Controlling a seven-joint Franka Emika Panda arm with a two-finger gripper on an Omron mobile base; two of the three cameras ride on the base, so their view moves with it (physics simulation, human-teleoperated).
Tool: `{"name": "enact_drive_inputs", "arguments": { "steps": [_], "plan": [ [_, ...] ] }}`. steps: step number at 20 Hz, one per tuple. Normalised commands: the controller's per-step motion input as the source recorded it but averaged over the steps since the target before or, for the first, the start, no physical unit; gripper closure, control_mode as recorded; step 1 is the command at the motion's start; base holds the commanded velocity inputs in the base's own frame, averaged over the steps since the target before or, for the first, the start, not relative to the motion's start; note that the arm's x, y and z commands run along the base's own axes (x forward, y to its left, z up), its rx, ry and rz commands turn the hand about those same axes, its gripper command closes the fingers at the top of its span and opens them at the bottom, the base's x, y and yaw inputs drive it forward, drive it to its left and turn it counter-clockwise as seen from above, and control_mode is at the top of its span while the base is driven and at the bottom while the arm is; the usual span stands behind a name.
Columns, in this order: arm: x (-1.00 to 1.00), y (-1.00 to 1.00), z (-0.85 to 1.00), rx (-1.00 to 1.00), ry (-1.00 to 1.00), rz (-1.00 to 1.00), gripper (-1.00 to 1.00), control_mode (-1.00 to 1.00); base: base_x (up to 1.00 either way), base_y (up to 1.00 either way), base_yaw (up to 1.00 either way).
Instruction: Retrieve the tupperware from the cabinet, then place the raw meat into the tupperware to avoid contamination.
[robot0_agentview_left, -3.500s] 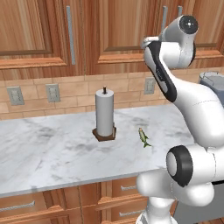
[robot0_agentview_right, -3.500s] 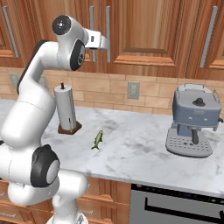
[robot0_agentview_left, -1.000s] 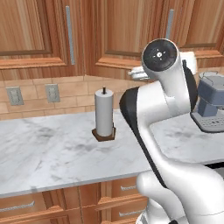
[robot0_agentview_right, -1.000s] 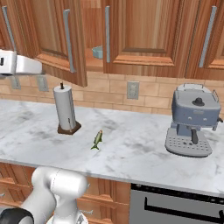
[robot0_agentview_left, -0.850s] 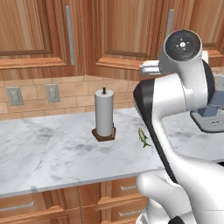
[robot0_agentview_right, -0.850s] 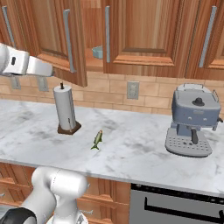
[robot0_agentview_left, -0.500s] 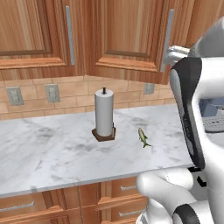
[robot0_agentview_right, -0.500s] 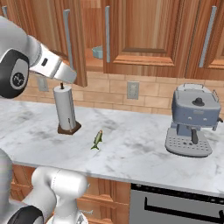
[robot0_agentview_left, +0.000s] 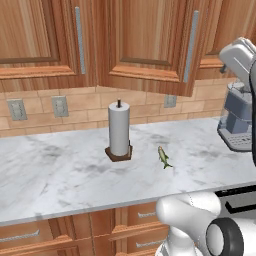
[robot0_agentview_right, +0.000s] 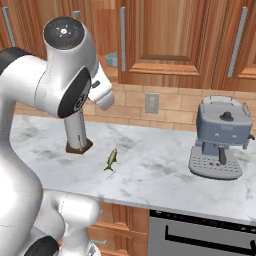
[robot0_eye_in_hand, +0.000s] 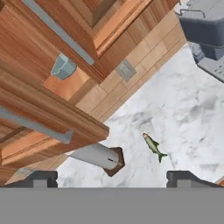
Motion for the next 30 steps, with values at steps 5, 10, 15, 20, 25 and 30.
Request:
{"name": "enact_drive_inputs", "arguments": {
  "steps": [5, 10, 15, 20, 25, 30],
  "plan": [
    [0.26, -0.29, -0.07, 0.31, 0.0, -0.02, -1.0, -1.0, 0.0, 0.0, 0.0],
    [0.4, -0.06, -0.02, 0.12, 0.0, -0.03, -1.0, -1.0, 0.0, 0.0, 0.0],
    [0.17, 0.1, -0.01, 0.03, 0.01, -0.01, -1.0, -1.0, 0.0, 0.0, 0.0],
    [0.08, 0.2, -0.08, 0.01, 0.06, 0.0, -1.0, -1.0, 0.0, 0.0, 0.0],
    [0.18, 0.15, -0.07, 0.01, 0.04, 0.0, -1.0, -1.0, 0.0, 0.0, 0.0],
    [0.36, 0.01, -0.08, 0.08, 0.07, 0.0, -1.0, -1.0, 0.0, 0.0, 0.0]
  ]
}}
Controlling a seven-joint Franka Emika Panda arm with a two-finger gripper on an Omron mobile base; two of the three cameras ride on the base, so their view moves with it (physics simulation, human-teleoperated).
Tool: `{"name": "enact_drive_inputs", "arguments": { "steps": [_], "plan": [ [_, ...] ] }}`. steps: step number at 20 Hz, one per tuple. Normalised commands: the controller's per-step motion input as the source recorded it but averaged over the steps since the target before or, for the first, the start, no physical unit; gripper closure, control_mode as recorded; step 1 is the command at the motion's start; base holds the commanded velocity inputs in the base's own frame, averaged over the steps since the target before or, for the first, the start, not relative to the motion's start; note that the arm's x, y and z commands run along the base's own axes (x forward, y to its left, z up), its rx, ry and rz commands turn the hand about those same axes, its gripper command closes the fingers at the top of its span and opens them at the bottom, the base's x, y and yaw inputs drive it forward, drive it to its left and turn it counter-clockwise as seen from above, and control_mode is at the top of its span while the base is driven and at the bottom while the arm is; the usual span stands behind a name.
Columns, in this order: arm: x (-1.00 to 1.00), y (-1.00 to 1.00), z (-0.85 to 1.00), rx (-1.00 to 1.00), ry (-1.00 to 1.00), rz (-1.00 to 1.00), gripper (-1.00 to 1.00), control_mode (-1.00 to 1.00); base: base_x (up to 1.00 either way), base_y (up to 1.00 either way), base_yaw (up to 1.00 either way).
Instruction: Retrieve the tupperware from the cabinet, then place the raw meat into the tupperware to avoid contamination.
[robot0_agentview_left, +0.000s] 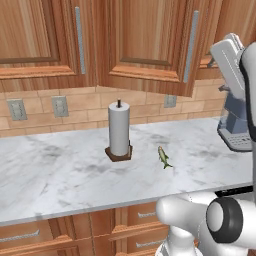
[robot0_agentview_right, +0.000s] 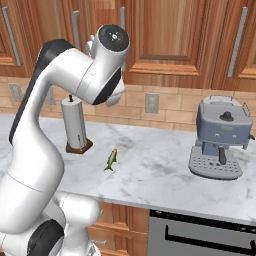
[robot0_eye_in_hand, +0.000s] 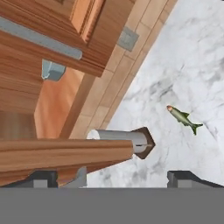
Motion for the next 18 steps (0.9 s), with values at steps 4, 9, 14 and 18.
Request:
{"name": "enact_drive_inputs", "arguments": {
  "steps": [4, 9, 14, 18],
  "plan": [
    [0.36, 0.0, -0.09, 0.14, 0.08, -0.02, -1.0, -1.0, 0.0, 0.0, 0.0],
    [0.22, 0.0, -0.03, 0.18, 0.06, -0.01, -1.0, -1.0, 0.0, 0.0, 0.0],
    [0.14, 0.0, -0.06, 0.19, 0.12, 0.0, -1.0, -1.0, 0.0, 0.0, 0.0],
    [0.0, 0.23, -0.08, 0.13, 0.11, 0.01, -1.0, -1.0, 0.0, 0.0, 0.0]
  ]
}}
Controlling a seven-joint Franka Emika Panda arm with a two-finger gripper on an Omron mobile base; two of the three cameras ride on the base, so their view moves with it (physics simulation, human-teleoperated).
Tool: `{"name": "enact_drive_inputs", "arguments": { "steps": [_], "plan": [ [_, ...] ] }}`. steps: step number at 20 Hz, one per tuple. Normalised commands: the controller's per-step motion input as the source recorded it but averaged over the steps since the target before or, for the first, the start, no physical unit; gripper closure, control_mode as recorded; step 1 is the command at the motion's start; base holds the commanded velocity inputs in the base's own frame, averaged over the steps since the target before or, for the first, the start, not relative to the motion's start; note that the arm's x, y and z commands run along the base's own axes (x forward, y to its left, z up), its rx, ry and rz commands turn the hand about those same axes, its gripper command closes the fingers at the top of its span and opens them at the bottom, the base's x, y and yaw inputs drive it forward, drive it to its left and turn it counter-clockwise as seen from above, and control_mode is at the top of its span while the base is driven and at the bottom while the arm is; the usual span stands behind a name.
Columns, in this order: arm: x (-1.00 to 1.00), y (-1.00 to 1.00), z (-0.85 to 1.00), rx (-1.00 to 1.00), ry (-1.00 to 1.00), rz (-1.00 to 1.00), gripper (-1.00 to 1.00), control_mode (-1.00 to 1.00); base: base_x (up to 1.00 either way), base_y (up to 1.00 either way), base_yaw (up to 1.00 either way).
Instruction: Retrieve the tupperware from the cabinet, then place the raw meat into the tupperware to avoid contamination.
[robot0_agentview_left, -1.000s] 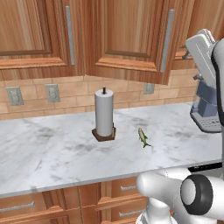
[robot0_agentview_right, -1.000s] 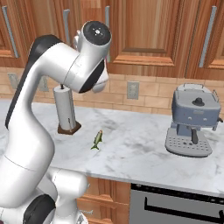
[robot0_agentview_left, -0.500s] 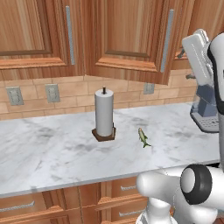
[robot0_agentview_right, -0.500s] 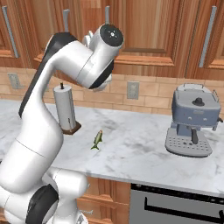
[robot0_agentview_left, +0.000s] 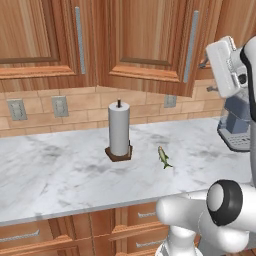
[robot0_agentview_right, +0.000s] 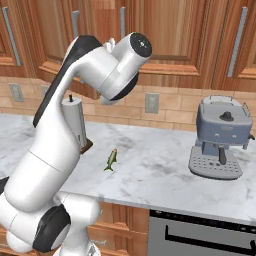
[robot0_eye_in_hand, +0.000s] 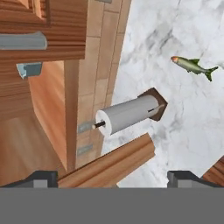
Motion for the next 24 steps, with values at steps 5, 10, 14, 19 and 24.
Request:
{"name": "enact_drive_inputs", "arguments": {
  "steps": [5, 10, 14, 19, 24],
  "plan": [
    [-0.01, 0.36, -0.09, 0.09, 0.09, 0.07, -1.0, -1.0, 0.0, 0.0, 0.0],
    [-0.1, 0.38, -0.11, 0.07, 0.08, 0.09, -1.0, -1.0, 0.0, 0.0, 0.0],
    [-0.3, 0.44, -0.13, 0.03, 0.04, 0.12, -1.0, -1.0, 0.0, 0.0, 0.0],
    [-0.42, 0.48, -0.1, 0.01, 0.03, 0.12, -1.0, -1.0, 0.0, 0.0, 0.0],
    [-0.52, 0.56, -0.11, 0.0, 0.03, 0.13, -1.0, -1.0, 0.0, 0.0, 0.0]
  ]
}}
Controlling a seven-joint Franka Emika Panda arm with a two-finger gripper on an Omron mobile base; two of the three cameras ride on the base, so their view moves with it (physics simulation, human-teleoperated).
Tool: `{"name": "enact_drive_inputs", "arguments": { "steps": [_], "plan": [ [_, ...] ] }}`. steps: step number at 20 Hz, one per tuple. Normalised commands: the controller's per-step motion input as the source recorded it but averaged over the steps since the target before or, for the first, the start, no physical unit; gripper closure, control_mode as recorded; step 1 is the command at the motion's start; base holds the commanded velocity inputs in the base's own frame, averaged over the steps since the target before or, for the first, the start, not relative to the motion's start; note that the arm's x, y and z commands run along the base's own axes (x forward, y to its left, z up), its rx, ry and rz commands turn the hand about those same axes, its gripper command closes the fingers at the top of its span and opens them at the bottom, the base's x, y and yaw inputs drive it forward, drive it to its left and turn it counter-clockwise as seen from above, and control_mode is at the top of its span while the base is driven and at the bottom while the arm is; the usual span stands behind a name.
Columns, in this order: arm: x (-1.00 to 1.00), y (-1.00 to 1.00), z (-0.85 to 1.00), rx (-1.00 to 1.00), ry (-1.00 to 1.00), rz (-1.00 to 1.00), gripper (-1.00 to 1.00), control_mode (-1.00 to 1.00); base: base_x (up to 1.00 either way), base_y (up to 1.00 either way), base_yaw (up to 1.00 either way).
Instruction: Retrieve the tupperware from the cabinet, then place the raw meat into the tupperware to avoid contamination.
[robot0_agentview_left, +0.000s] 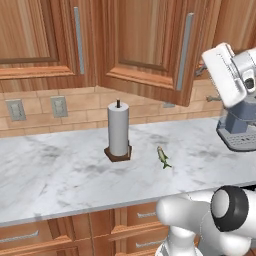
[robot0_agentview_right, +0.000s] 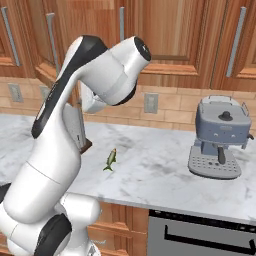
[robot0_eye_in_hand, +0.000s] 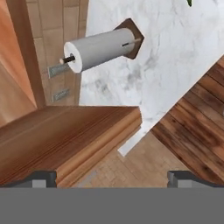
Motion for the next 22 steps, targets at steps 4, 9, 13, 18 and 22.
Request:
{"name": "enact_drive_inputs", "arguments": {
  "steps": [4, 9, 13, 18, 22],
  "plan": [
    [-0.48, 0.68, -0.16, 0.0, 0.06, 0.15, -1.0, -1.0, 0.0, 0.0, 0.0],
    [-0.4, 0.71, -0.16, 0.0, 0.07, 0.14, -1.0, -1.0, 0.0, 0.0, 0.0],
    [-0.29, 0.71, -0.17, 0.0, 0.08, 0.12, -1.0, -1.0, 0.0, 0.0, 0.0],
    [-0.04, 0.69, -0.13, 0.0, 0.08, 0.1, -1.0, -1.0, 0.0, 0.0, 0.0],
    [0.0, 0.67, -0.15, 0.0, 0.09, 0.08, -1.0, -1.0, 0.0, 0.0, 0.0]
  ]
}}
